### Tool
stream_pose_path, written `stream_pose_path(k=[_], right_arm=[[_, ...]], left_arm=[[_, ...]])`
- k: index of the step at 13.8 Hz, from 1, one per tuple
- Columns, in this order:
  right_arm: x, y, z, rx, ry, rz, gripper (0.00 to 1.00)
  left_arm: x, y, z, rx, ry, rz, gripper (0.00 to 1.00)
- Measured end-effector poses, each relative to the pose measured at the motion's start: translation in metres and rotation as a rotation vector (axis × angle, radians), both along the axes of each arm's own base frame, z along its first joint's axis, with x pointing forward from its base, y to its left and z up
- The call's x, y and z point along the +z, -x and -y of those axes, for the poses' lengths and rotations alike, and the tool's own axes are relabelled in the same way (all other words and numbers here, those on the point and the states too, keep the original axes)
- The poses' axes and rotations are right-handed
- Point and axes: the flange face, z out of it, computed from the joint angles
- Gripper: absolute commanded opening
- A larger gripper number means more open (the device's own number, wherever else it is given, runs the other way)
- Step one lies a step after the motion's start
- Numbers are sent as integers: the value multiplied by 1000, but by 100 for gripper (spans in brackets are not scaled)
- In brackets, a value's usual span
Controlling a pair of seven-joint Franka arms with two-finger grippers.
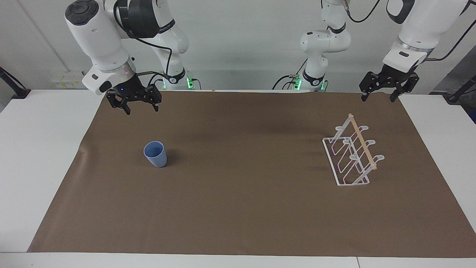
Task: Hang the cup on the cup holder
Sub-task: 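Lower the right gripper onto the light-blue cup and grasp its rim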
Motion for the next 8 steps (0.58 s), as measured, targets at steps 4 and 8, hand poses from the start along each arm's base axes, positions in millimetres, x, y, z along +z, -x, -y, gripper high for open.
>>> stream_pose_path(k=[4,8], right_arm=[[1,-1,0,-1,-1,9,100],[4,-7,-3,3,-9,60,100]], left_arm=[[0,0,2,-3,0,-2,100],[-1,0,-1,2,0,-3,100]])
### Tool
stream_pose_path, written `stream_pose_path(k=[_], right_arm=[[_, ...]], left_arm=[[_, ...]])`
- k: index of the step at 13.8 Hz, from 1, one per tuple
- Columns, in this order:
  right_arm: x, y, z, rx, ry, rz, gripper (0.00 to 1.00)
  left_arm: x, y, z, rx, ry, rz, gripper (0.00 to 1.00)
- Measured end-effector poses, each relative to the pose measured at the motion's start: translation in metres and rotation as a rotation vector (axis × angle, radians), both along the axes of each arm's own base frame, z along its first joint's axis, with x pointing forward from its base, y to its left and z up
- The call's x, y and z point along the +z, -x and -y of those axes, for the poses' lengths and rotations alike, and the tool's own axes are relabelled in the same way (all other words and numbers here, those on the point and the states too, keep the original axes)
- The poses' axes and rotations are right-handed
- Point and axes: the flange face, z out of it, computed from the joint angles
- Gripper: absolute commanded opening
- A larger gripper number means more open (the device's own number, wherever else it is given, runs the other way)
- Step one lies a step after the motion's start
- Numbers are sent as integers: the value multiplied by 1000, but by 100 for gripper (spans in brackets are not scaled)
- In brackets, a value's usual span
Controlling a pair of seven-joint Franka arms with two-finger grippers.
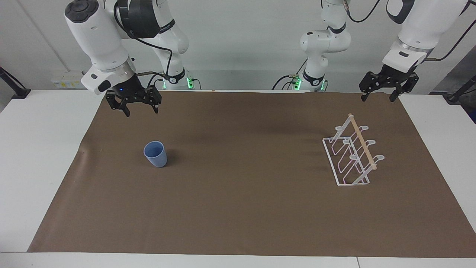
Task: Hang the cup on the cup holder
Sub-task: 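Lower the right gripper onto the light-blue cup and grasp its rim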
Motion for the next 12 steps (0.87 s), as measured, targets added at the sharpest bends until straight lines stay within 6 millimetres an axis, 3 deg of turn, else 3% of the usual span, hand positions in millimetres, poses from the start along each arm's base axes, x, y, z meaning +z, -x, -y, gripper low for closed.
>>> stream_pose_path(k=[5,8,12], right_arm=[[-9,-7,-14,20,-7,66,100],[-43,-11,-16,19,-9,89,100],[-109,-9,-28,36,-18,84,100]], left_arm=[[0,0,-3,5,0,-1,100],[0,0,-3,5,0,-1,100],[0,0,-3,5,0,-2,100]])
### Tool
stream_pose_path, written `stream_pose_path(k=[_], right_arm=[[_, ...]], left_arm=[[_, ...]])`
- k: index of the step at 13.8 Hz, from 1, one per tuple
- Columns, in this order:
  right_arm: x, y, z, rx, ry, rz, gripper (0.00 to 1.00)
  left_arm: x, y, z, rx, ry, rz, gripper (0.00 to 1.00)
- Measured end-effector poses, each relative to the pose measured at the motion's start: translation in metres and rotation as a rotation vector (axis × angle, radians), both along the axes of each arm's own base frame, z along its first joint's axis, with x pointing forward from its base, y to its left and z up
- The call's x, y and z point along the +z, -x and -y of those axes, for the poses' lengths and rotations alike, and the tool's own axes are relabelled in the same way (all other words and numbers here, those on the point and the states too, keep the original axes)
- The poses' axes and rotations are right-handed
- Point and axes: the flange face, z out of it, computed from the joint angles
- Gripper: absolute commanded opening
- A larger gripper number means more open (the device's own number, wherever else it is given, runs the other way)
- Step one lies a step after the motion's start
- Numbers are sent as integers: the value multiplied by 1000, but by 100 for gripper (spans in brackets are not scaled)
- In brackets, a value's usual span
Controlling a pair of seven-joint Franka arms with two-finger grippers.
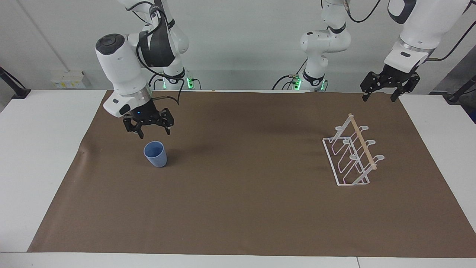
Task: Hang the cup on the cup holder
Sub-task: 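Lower the right gripper onto the light-blue cup and grasp its rim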
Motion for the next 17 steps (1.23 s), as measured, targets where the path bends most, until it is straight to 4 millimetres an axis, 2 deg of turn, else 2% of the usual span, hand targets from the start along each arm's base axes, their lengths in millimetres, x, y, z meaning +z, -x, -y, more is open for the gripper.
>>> stream_pose_path(k=[2,5,14,15,17], right_arm=[[-30,-1,-4,7,-13,0,100],[-65,0,-1,15,-10,4,100],[-129,13,6,26,-2,11,100],[-133,13,7,25,-6,10,97],[-134,13,8,24,-7,8,73]], left_arm=[[0,0,0,0,0,0,100],[0,0,0,0,0,0,100],[0,0,0,0,0,0,100],[0,0,0,0,0,0,100],[0,0,0,0,0,0,100]])
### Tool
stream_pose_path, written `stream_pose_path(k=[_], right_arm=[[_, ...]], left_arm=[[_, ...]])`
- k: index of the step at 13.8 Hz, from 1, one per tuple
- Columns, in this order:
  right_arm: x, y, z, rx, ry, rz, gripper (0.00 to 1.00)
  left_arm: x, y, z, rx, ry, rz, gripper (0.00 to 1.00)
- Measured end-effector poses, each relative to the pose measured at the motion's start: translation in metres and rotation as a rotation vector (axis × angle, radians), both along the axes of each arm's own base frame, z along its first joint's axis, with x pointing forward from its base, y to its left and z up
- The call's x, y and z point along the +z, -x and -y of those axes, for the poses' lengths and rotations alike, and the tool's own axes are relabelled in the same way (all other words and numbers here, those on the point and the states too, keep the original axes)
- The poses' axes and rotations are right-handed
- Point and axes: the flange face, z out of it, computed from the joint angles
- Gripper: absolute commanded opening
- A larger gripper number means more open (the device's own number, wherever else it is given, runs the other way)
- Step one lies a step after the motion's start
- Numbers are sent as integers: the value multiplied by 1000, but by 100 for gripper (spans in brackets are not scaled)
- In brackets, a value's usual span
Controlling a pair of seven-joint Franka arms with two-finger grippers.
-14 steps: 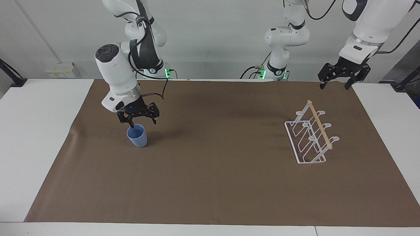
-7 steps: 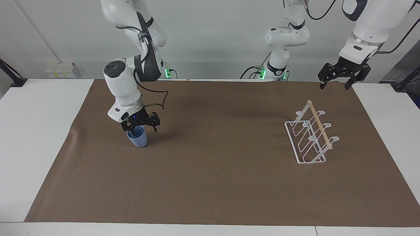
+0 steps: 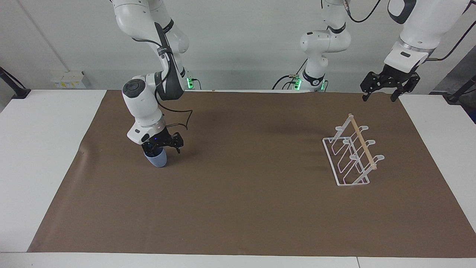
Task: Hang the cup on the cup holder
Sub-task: 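Lower the right gripper onto the light-blue cup and grasp its rim, then lift the blue cup with the right gripper and carry it toward the rack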
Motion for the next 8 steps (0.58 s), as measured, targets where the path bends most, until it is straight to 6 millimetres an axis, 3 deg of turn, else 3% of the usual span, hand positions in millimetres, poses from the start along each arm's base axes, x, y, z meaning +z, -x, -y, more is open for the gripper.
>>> stream_pose_path(k=[5,6,8], right_arm=[[0,0,0,0,0,0,7],[0,0,0,0,0,0,0],[1,-1,1,2,3,3,0]], left_arm=[[0,0,0,0,0,0,100],[0,0,0,0,0,0,100],[0,0,0,0,0,0,100]])
